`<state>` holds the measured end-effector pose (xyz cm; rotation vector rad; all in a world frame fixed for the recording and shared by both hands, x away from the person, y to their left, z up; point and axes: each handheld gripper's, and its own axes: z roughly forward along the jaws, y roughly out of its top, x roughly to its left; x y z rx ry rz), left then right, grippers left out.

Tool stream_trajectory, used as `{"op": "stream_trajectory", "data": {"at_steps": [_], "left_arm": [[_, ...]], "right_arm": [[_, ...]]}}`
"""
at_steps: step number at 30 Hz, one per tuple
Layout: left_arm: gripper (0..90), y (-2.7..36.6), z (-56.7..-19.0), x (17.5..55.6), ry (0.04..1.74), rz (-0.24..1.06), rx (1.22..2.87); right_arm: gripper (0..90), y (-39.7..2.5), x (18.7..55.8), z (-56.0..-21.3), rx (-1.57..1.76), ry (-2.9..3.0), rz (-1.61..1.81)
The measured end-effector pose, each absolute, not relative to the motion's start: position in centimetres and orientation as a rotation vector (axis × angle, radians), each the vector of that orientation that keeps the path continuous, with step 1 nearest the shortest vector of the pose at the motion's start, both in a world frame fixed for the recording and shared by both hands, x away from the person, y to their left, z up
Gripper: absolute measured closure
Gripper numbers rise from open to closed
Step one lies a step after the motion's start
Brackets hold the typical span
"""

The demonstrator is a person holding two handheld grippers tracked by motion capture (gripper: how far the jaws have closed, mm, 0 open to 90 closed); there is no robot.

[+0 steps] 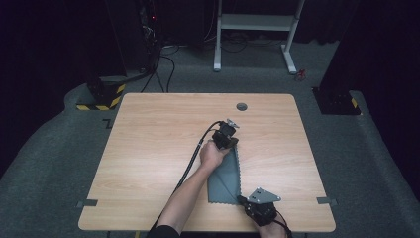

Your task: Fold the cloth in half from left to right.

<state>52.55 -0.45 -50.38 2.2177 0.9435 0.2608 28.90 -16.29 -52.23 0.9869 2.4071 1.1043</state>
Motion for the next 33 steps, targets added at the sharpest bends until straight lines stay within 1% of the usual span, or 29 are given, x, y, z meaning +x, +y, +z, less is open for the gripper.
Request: {"op": "stream_trajectory", "data": {"at_steps": [11,13,15,18,20,22,28,33], "left_arm": [[88.9,-0.7,-50.8,52.5,0.946,0.267,2.215],[84.0,-0.6,-50.7,52.5,0.948,0.273,2.208],[72.8,-0.4,-50.4,52.4,0.96,0.281,2.187],[65.5,0.3,-49.6,51.8,0.964,0.307,2.15],[58.9,1.3,-48.8,51.0,0.976,0.332,2.125],[56.3,2.1,-48.3,50.4,0.97,0.349,2.131],[50.7,5.4,-47.1,45.7,0.941,0.404,2.151],[45.3,7.0,-47.5,40.2,0.899,0.396,2.184]], "right_arm": [[89.3,-16.6,28.9,-52.4,1.01,2.396,1.103],[87.7,-16.6,28.9,-52.5,1.014,2.398,1.105],[85.2,-16.8,28.9,-52.5,1.025,2.39,1.111],[82.1,-17.0,29.0,-52.5,1.046,2.38,1.111],[80.7,-17.2,29.1,-52.4,1.046,2.378,1.104],[80.2,-17.4,29.2,-52.4,1.055,2.376,1.101],[80.1,-18.4,29.7,-52.2,1.085,2.355,1.102],[78.5,-19.0,30.0,-51.5,1.119,2.346,1.149]]}}
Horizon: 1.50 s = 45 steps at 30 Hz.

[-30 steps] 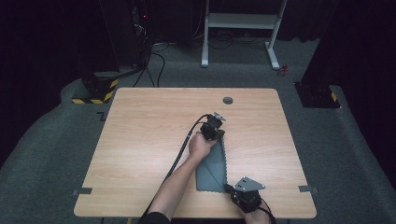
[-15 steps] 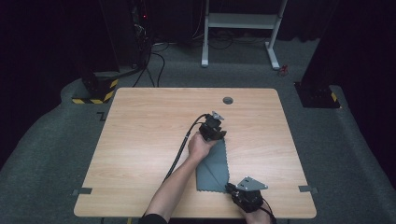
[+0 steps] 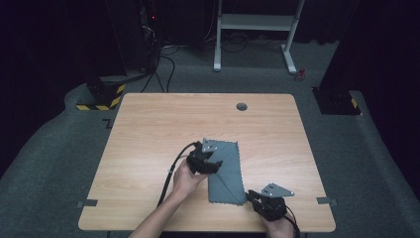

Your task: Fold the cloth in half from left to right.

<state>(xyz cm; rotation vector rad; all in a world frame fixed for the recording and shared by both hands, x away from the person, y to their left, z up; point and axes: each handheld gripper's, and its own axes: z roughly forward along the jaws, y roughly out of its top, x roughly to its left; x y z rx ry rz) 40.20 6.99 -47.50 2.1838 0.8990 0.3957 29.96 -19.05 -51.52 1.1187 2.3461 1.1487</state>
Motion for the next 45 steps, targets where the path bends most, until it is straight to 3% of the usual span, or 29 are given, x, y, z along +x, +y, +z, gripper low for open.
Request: {"op": "stream_trajectory", "data": {"at_steps": [6,17,34,45], "left_arm": [[42.2,6.8,-49.3,35.9,0.907,0.421,2.252],[41.1,7.2,-51.1,34.7,0.966,0.417,2.27],[44.6,10.1,-51.5,33.0,0.999,0.381,2.203],[40.2,9.8,-52.2,31.9,0.923,0.396,2.163]], "right_arm": [[76.5,-17.9,32.3,-51.3,1.086,2.372,1.136],[74.0,-15.2,36.6,-51.7,1.036,2.422,1.061],[72.5,-15.7,37.4,-52.1,1.024,2.427,1.049],[72.1,-16.0,37.5,-52.2,1.003,2.432,1.076]]}}
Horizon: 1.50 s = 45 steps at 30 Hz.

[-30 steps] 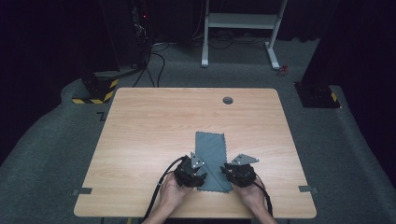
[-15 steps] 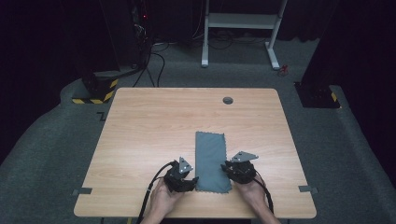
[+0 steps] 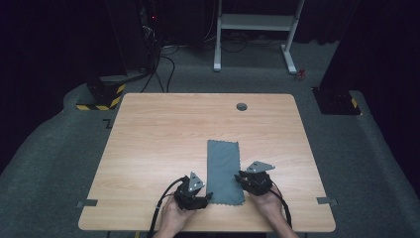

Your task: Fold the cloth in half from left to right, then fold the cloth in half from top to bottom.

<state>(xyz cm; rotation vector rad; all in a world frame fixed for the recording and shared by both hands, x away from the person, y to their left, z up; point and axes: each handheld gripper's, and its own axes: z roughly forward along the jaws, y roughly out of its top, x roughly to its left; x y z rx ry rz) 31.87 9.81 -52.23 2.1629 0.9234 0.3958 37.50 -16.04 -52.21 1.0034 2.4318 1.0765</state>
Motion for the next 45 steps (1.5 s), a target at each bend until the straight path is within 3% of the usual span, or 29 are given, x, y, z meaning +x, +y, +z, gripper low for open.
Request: {"op": "stream_trajectory", "data": {"at_steps": [9,22,31,45], "left_arm": [[42.7,10.5,-52.4,32.3,0.963,0.361,2.081],[42.5,11.2,-51.8,37.9,1.104,0.298,2.034],[39.9,11.5,-51.3,41.3,1.13,0.284,2.042],[45.0,10.6,-50.7,45.4,1.186,0.308,2.021]], "right_arm": [[66.9,-16.2,37.6,-52.1,1.032,2.415,1.112],[62.8,-17.5,39.4,-51.9,1.225,2.38,1.144],[63.8,-17.8,41.3,-51.1,1.309,2.353,1.169],[67.3,-17.2,44.1,-50.0,1.357,2.343,1.154]]}}
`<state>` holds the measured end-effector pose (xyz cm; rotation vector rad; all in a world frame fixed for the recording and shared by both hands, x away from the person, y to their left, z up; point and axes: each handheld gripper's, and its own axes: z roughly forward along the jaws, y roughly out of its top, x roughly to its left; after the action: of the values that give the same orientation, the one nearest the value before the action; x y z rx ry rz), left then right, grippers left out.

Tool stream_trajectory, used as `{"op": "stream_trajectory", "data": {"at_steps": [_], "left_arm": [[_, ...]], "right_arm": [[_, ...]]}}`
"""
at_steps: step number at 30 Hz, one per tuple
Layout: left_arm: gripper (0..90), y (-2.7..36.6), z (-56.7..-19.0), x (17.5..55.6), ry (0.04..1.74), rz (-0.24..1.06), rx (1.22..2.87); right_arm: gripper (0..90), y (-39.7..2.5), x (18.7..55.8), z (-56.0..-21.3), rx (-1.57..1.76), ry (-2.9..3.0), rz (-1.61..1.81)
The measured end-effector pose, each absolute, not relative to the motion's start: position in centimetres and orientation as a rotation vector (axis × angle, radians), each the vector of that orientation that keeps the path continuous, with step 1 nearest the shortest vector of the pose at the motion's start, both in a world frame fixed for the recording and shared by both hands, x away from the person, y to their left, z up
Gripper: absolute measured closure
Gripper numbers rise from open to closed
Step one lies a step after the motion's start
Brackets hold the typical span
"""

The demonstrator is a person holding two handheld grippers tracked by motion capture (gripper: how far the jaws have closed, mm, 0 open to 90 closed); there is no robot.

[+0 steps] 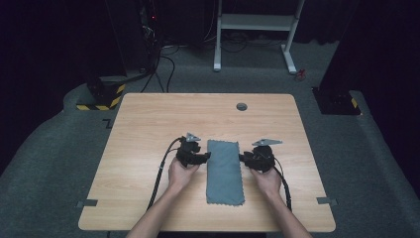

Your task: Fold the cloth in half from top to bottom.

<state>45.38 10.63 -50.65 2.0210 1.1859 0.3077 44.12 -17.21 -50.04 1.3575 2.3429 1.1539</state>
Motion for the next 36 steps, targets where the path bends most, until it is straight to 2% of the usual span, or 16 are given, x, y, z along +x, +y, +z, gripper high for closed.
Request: {"op": "stream_trajectory", "data": {"at_steps": [7,12,21,25,29,36], "left_arm": [[44.9,9.8,-50.3,47.5,1.206,0.316,2.016],[46.4,9.9,-50.4,48.8,1.272,0.321,1.956],[47.1,9.7,-51.2,50.7,1.341,0.277,1.968],[48.3,9.1,-51.2,50.9,1.316,0.312,2.001],[53.1,8.7,-51.2,50.9,1.304,0.325,2.019],[66.8,8.2,-51.2,50.9,1.267,0.336,2.052]], "right_arm": [[66.7,-17.2,45.9,-50.0,1.405,2.309,1.162],[66.7,-16.6,47.1,-49.9,1.419,2.298,1.137],[66.5,-15.3,49.5,-50.2,1.462,2.301,1.051],[66.6,-14.8,50.4,-50.5,1.501,2.31,1.008],[68.4,-14.3,51.1,-50.8,1.502,2.314,0.986],[80.6,-14.3,51.3,-51.1,1.473,2.334,0.985]]}}
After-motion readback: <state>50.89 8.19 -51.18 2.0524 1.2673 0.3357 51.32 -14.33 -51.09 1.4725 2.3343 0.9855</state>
